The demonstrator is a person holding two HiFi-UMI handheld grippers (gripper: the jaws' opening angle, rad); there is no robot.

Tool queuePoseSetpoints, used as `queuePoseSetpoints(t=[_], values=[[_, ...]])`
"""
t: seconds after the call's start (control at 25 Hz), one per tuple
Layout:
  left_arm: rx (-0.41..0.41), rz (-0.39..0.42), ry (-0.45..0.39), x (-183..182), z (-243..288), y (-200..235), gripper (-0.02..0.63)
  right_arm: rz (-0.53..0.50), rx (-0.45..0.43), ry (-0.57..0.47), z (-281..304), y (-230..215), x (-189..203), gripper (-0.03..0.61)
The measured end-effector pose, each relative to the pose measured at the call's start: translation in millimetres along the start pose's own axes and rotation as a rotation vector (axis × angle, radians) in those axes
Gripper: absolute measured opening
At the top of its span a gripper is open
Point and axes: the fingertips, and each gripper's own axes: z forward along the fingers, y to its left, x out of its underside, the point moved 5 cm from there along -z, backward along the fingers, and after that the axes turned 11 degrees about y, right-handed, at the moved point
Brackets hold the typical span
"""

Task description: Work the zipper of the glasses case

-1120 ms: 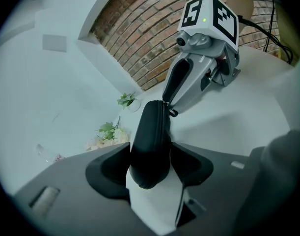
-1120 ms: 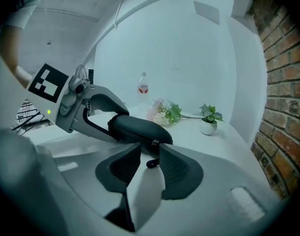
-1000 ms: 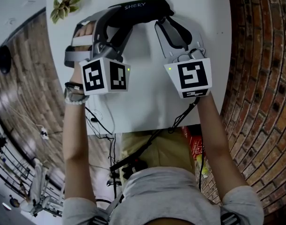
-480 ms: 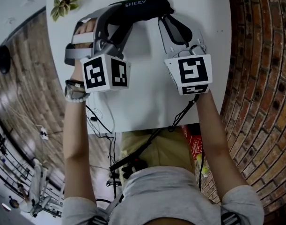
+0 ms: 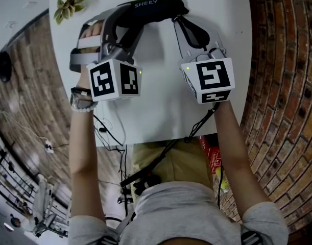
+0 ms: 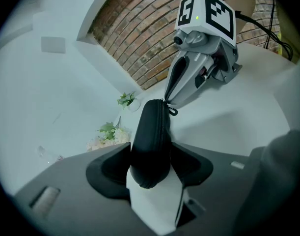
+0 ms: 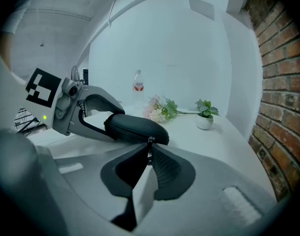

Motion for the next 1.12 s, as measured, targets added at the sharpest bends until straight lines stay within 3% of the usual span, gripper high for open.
queuePoseSetpoints(t=[0.28,0.56,1.12], values=[[0.003,0.0,-0.001,0,0,0,0.255,0.014,-0.005,0.006,-5,-2,2,0.025],[0.005,-0.005,-0.003,0,0,1,0.255,-0.117,0.061,0.031,5,2,-3,0.029],[-0.005,-0.002,-0.002,0,0,1,0.256,0.004,0.025,0.02,-2,-2,2,0.003]])
